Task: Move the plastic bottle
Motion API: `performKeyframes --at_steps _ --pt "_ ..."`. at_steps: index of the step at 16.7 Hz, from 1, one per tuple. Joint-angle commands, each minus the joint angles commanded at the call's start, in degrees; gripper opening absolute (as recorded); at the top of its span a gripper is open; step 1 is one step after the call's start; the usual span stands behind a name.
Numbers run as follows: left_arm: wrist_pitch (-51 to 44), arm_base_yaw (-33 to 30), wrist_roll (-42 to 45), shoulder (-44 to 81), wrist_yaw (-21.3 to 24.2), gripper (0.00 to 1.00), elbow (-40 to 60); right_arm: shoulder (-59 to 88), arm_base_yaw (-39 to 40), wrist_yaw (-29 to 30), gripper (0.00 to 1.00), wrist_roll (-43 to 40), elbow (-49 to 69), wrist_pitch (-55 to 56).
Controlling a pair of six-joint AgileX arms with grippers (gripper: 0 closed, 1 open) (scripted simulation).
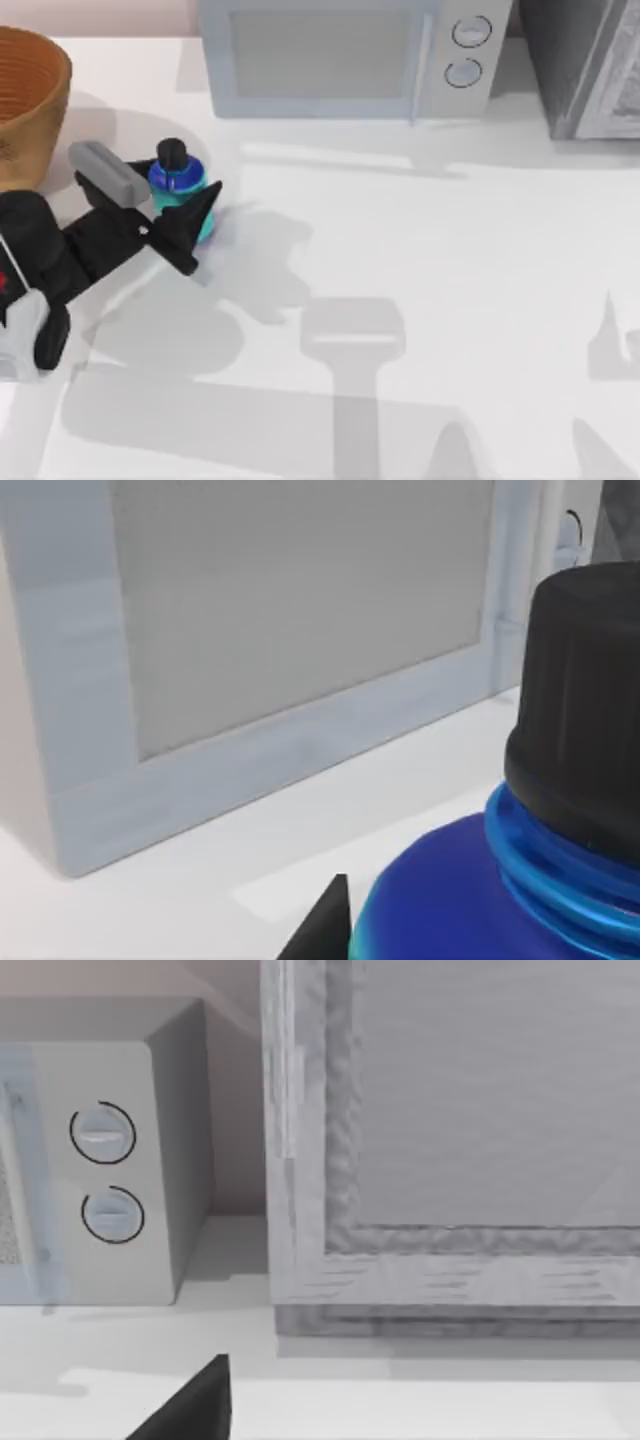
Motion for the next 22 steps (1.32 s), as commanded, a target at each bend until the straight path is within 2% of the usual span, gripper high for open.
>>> performKeyframes --at_steps 3,6,12,18,22 --pt "3.7 9.9 0.2 -4.3 9.7 0.0 -8.0 0.0 0.0 0.0 1.0 0.0 0.0 0.0" --pt "5.6 14.3 0.3 -7.0 14.1 0.0 -12.1 0.0 0.0 0.0 1.0 0.0 0.0 0.0" --pt "5.6 13.6 0.3 -6.0 13.5 0.0 -11.3 0.0 0.0 0.0 1.0 0.0 0.0 0.0" --pt "6.1 6.9 -0.1 2.1 6.8 0.0 -3.4 0.0 0.0 0.0 1.0 0.0 0.0 0.0" --pt "6.2 5.7 -0.1 3.3 5.6 0.0 -2.0 0.0 0.0 0.0 1.0 0.0 0.0 0.0"
